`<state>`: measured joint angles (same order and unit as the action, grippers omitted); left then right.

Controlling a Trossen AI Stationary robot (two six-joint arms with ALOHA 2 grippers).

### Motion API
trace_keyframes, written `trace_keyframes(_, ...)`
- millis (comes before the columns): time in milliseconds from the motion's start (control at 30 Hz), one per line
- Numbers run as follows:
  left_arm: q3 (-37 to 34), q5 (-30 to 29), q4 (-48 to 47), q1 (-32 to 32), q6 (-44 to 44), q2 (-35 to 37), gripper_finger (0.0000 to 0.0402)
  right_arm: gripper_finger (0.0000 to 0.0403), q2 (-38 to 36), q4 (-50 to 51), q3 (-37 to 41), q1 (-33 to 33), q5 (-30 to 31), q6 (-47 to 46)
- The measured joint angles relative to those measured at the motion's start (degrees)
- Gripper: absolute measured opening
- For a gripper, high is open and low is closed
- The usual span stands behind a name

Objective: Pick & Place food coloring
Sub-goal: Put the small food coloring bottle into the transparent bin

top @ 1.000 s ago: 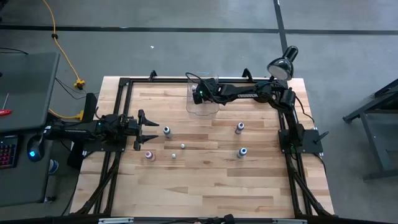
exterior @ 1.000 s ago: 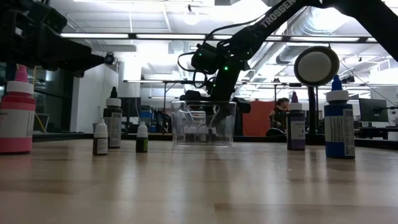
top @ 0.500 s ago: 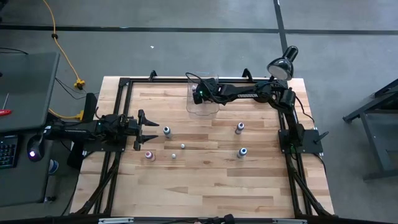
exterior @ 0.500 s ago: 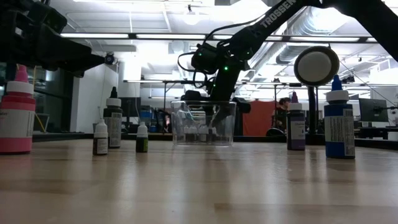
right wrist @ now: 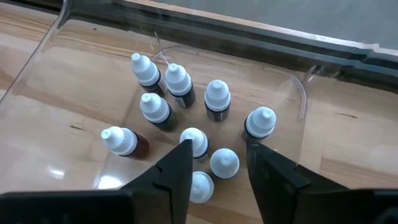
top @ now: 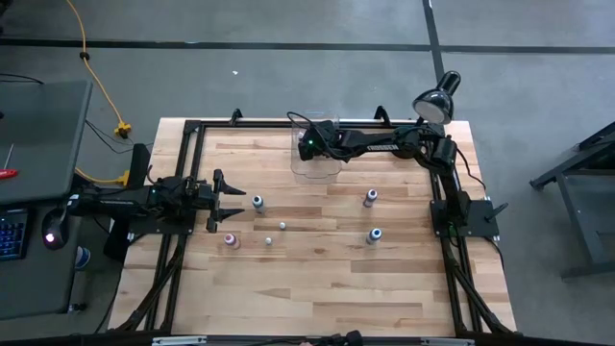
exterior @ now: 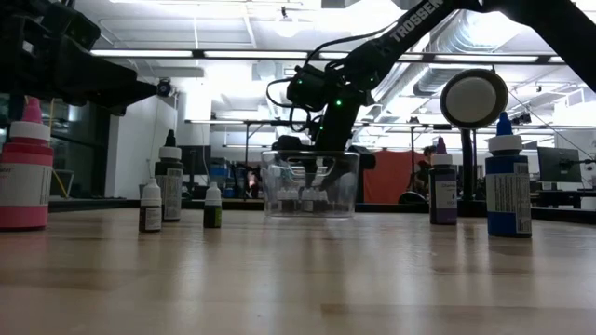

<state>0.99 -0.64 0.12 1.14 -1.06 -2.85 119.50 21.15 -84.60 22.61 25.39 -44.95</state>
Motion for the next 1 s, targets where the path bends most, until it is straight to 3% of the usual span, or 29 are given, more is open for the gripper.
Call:
trace_keyframes(600,-0.02,-0.02,0.0,-0.01,0.0,-0.02,0.0239,0.015,0.04,1.47,-3.12,0.02,0.52,3.49)
trace_keyframes(1000,0.0,0.0,0.01,0.0,0.0,0.0,0.0239,0.0149,0.04,10.68,-14.17,-0.18,1.07,13.96)
